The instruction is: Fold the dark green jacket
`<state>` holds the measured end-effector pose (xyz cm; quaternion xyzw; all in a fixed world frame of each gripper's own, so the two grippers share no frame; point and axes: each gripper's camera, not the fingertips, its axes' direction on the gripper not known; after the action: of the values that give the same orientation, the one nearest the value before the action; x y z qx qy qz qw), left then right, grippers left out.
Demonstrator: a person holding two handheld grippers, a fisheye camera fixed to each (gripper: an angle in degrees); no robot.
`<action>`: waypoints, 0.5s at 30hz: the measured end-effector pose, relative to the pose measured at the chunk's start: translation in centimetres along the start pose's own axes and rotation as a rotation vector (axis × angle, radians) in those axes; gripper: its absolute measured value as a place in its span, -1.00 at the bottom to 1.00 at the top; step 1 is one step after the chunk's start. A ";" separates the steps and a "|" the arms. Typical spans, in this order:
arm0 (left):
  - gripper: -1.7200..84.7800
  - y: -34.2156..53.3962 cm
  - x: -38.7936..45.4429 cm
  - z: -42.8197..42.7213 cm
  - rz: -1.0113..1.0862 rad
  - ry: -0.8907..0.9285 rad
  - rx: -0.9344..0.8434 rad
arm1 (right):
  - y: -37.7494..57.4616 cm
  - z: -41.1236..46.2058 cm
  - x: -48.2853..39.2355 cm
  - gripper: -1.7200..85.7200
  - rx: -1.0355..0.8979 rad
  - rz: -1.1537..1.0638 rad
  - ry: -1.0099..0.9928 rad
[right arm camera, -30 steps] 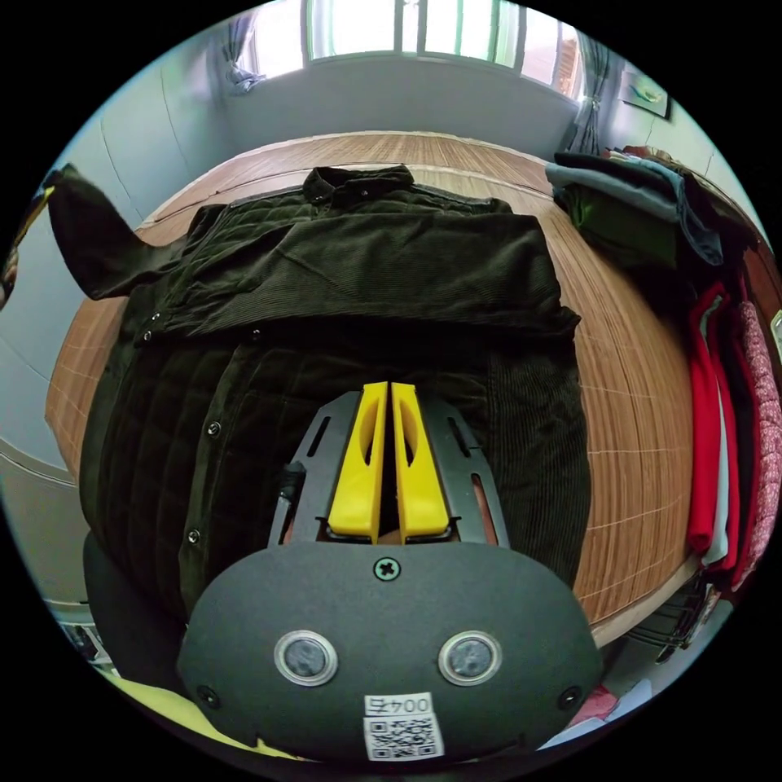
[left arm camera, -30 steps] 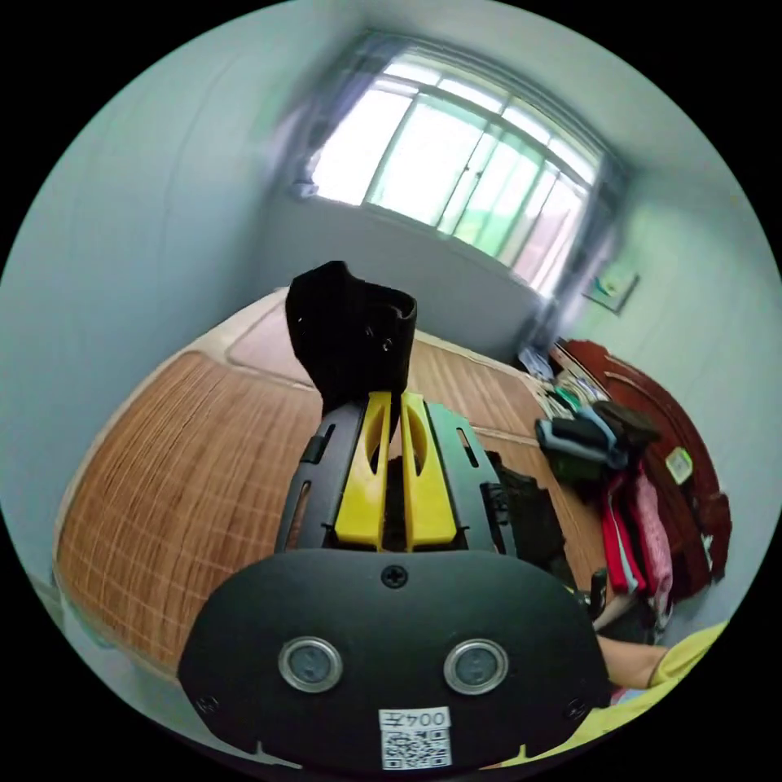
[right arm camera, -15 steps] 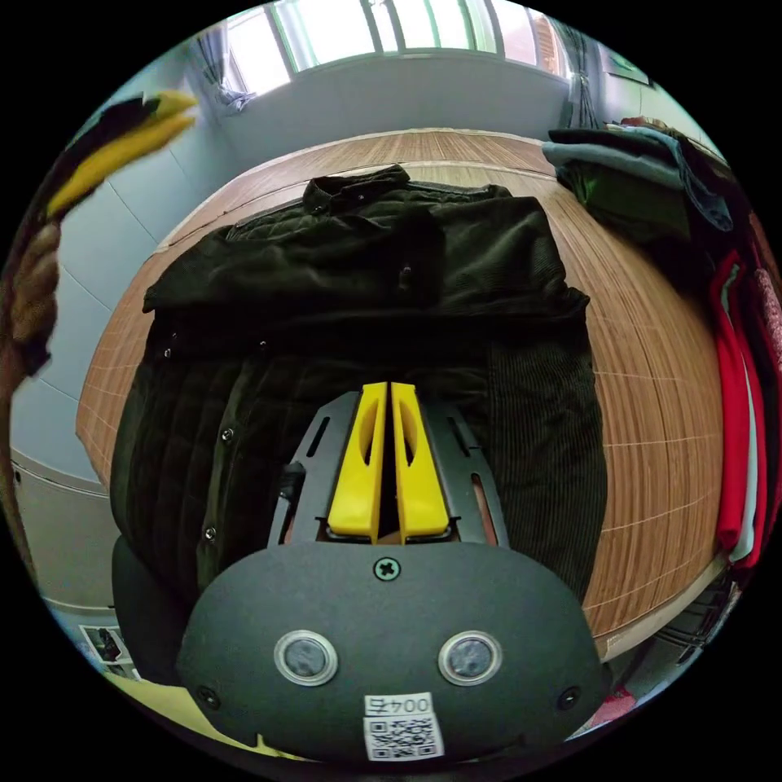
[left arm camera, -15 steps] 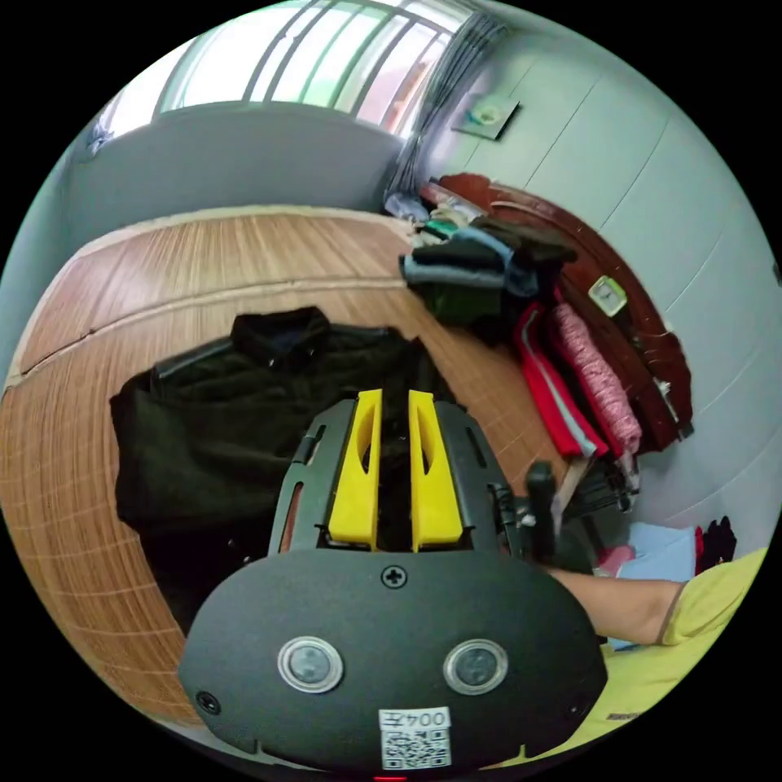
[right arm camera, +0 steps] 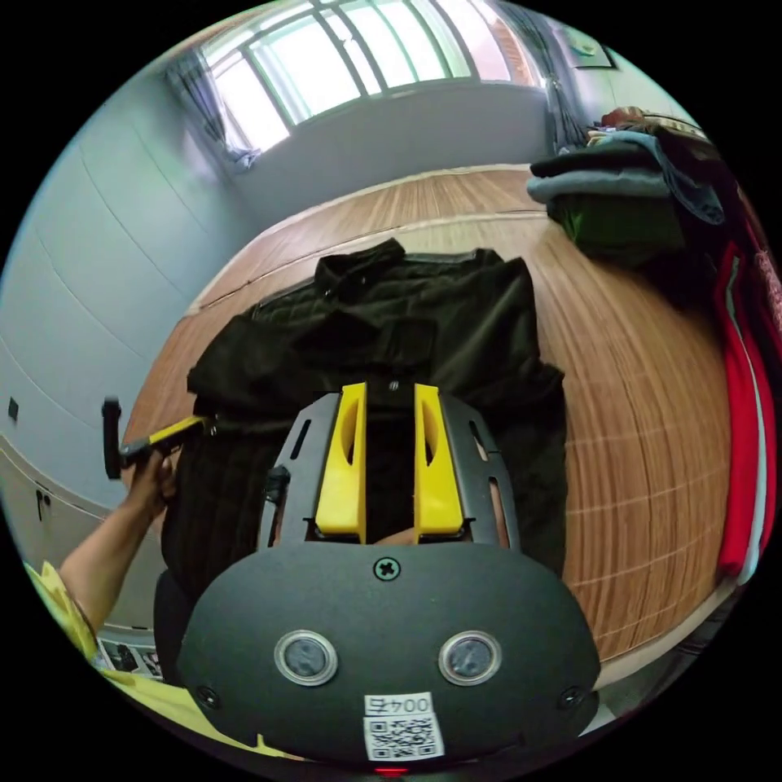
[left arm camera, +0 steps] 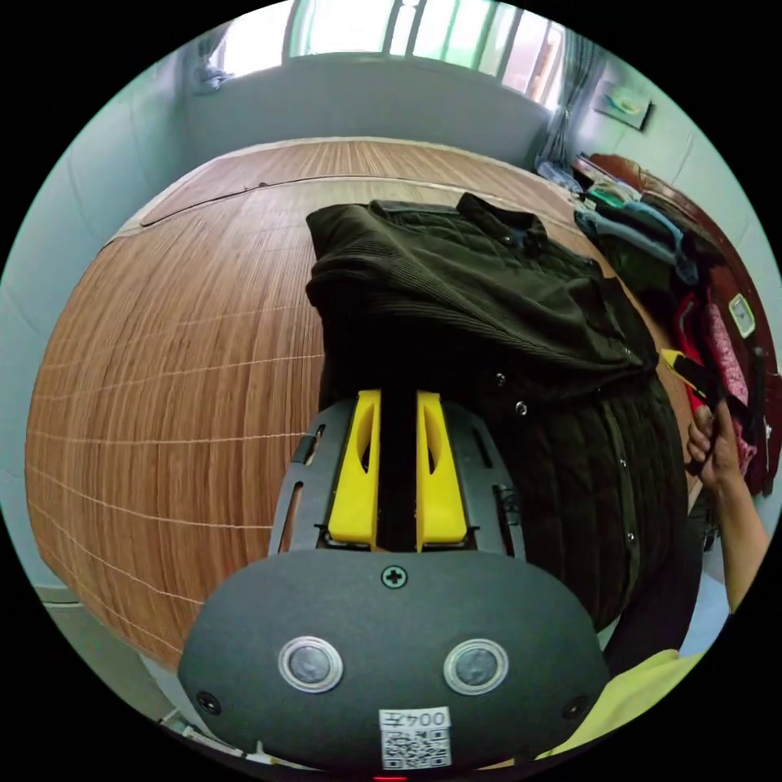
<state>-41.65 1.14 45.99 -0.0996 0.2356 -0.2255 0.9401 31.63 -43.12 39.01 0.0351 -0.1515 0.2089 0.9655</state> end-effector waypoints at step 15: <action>-0.82 -0.9 5.4 1.4 0.020 -0.055 0.012 | -6.5 9.2 -1.9 -0.82 -0.149 0.128 0.157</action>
<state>-37.04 -2.03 45.32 -0.0976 0.2091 -0.2145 0.9491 30.18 -51.00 47.13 -0.0629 -0.0923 0.2604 0.9590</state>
